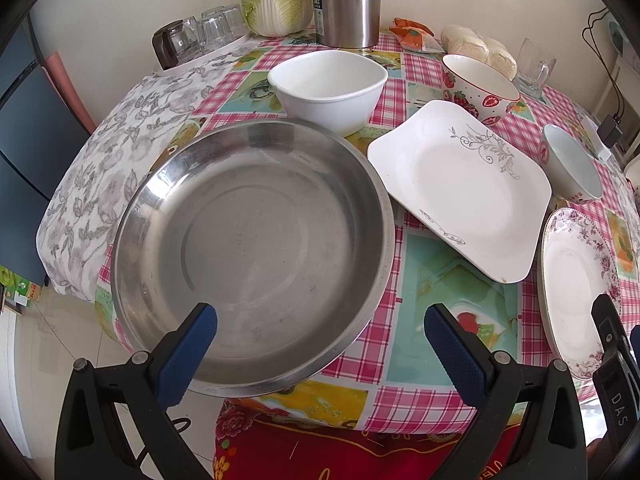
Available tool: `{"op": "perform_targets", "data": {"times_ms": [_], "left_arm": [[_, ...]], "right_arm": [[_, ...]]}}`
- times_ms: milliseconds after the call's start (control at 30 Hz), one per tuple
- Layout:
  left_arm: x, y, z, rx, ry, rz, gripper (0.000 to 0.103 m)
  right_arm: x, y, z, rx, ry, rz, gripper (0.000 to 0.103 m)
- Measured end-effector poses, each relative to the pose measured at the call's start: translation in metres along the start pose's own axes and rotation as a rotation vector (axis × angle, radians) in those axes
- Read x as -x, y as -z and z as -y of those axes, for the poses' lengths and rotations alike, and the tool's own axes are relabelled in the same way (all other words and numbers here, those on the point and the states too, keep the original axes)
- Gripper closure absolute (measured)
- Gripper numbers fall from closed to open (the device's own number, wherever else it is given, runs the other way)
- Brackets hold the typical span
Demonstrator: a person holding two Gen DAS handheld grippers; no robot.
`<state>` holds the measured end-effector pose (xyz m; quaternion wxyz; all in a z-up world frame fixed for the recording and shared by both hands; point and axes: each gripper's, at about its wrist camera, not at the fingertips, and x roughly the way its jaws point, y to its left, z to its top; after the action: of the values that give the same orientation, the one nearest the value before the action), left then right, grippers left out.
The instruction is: Organize plates and bowls
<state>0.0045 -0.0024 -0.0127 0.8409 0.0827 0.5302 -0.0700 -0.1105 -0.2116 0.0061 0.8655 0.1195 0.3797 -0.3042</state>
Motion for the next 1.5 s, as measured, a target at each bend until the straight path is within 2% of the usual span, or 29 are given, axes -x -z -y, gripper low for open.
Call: {"op": "perform_targets", "data": {"times_ms": [267, 367, 500, 667, 833, 967, 1067, 1133, 1200, 1300, 1433, 1500], "left_arm": [[-0.002, -0.001, -0.005, 0.013, 0.004, -0.006, 0.000], [-0.001, -0.005, -0.018, 0.060, -0.018, 0.015, 0.000], [-0.001, -0.010, -0.047, 0.164, -0.043, 0.054, 0.000], [-0.002, -0.013, -0.080, 0.253, -0.015, 0.100, 0.000], [-0.001, -0.018, -0.103, 0.308, 0.039, 0.158, 0.000], [-0.003, -0.017, -0.123, 0.381, 0.116, 0.219, 0.000], [-0.007, -0.019, -0.132, 0.384, 0.072, 0.253, 0.000], [-0.013, -0.023, -0.137, 0.366, 0.036, 0.239, 0.000], [-0.021, -0.024, -0.145, 0.369, 0.039, 0.203, 0.000], [-0.027, -0.022, -0.159, 0.413, 0.061, 0.200, 0.000], [-0.034, -0.018, -0.173, 0.469, 0.008, 0.191, 0.000], [-0.038, -0.015, -0.180, 0.508, 0.023, 0.182, 0.000]], "right_arm": [[-0.002, 0.001, -0.008, 0.021, 0.002, -0.003, 0.000], [-0.002, 0.001, -0.014, 0.026, -0.013, 0.001, 0.000], [-0.005, 0.002, -0.032, 0.033, -0.078, -0.002, 0.000], [-0.004, 0.003, -0.059, 0.044, -0.166, 0.007, 0.000], [-0.003, 0.004, -0.084, 0.066, -0.275, 0.017, 0.000], [-0.007, 0.006, -0.100, 0.071, -0.344, 0.000, 0.000], [-0.013, 0.008, -0.108, 0.049, -0.385, -0.029, 0.000], [-0.019, 0.009, -0.111, 0.025, -0.409, -0.062, 0.000], [-0.025, 0.012, -0.116, 0.015, -0.427, -0.093, 0.000], [-0.028, 0.016, -0.125, 0.021, -0.458, -0.119, 0.000], [-0.028, 0.021, -0.139, 0.051, -0.482, -0.124, 0.000], [-0.028, 0.022, -0.144, 0.061, -0.492, -0.130, 0.002]]}}
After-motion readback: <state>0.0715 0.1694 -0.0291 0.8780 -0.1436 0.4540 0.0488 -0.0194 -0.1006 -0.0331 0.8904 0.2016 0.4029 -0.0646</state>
